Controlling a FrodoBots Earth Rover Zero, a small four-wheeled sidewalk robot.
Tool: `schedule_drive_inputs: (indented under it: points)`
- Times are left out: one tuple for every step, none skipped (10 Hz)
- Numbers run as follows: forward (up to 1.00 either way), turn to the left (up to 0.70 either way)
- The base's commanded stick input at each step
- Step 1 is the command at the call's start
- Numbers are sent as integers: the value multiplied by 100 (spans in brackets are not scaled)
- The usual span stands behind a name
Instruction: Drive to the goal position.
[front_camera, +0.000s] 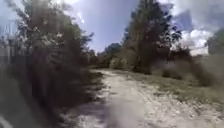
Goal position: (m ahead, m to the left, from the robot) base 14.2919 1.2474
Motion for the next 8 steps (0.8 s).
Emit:
schedule_drive_inputs:
  points:
    - [70, 0]
    - [70, 0]
    - [70, 0]
    - [70, 0]
    - [70, 0]
    - [70, 0]
    - [70, 0]
    - [70, 0]
